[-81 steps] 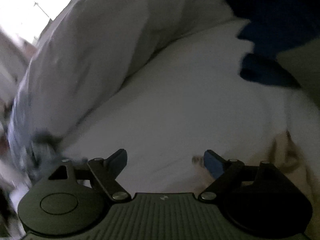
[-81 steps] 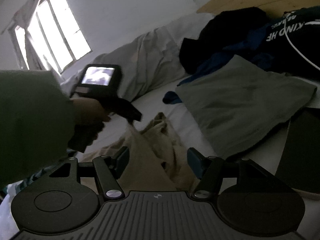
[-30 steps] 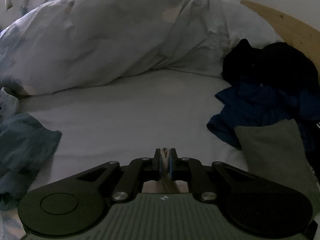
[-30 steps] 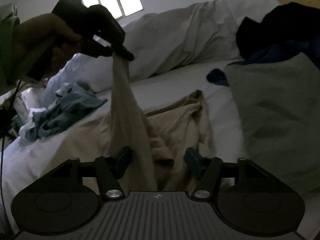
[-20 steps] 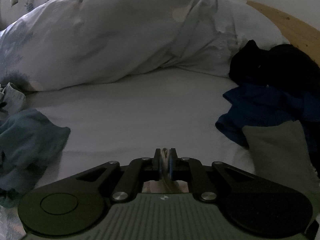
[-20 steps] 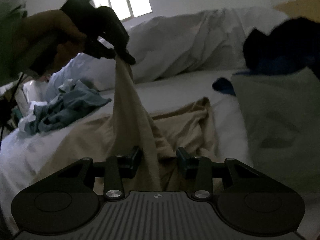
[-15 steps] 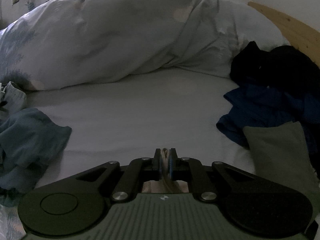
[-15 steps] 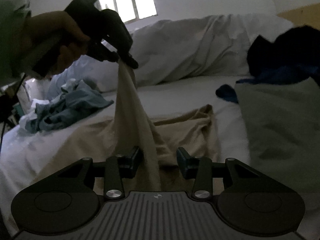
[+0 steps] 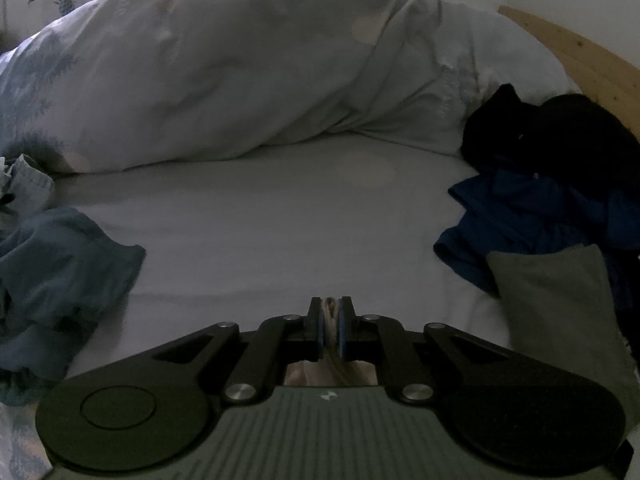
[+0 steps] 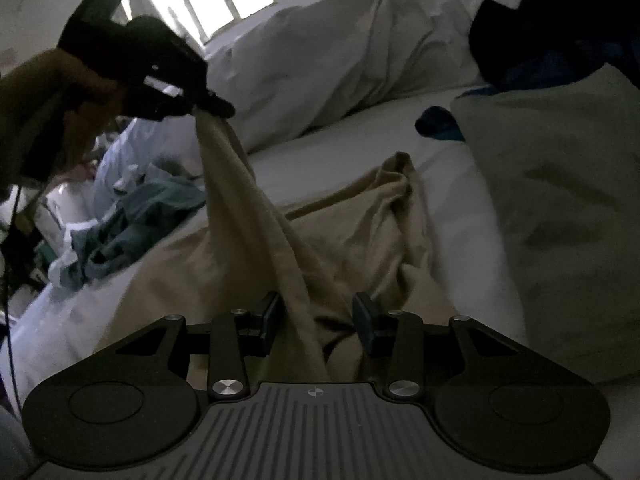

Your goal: Fold clothes

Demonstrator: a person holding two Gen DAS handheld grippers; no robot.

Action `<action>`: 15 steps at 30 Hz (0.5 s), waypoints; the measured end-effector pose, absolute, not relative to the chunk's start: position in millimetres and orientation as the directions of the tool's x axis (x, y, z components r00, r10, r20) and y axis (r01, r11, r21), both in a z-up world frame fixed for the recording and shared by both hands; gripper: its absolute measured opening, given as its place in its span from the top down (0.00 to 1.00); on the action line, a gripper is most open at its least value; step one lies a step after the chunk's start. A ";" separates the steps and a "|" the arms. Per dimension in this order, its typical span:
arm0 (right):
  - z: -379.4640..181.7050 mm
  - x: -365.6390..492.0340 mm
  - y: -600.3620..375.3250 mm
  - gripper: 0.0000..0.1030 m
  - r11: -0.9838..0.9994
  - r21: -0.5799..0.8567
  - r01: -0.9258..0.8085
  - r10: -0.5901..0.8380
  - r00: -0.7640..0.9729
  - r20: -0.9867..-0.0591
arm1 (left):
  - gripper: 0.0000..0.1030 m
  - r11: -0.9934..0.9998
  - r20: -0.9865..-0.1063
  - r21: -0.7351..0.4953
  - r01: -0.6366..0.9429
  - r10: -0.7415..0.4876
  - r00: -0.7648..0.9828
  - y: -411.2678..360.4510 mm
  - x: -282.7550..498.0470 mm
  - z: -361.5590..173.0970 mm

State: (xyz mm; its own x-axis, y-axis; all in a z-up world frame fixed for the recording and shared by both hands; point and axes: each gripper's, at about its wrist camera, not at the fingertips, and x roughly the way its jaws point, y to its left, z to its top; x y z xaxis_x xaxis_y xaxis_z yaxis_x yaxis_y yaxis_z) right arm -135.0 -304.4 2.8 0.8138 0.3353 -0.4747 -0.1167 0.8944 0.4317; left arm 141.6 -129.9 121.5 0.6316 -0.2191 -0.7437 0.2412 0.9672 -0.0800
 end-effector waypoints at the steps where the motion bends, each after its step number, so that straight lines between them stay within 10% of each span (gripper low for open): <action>1: 2.3 -134.5 -304.8 0.57 0.892 0.438 -0.116 0.338 0.813 -0.474 | 0.90 0.967 -0.743 -0.082 0.241 -0.221 0.632 -129.2 141.6 121.8; 15: 4.3 -130.4 -297.9 0.42 0.891 0.426 -0.154 0.363 0.806 -0.467 | 0.90 0.976 -0.741 -0.101 0.194 -0.204 0.640 -100.7 137.0 122.0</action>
State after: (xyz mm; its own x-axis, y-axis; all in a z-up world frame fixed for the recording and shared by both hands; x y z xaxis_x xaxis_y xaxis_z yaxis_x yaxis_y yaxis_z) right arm -130.4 -297.9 4.3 0.8061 0.3631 -0.4672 -0.1544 0.8913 0.4263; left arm 137.0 -100.7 122.0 0.6400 -0.2041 -0.7408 0.1939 0.9758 -0.1013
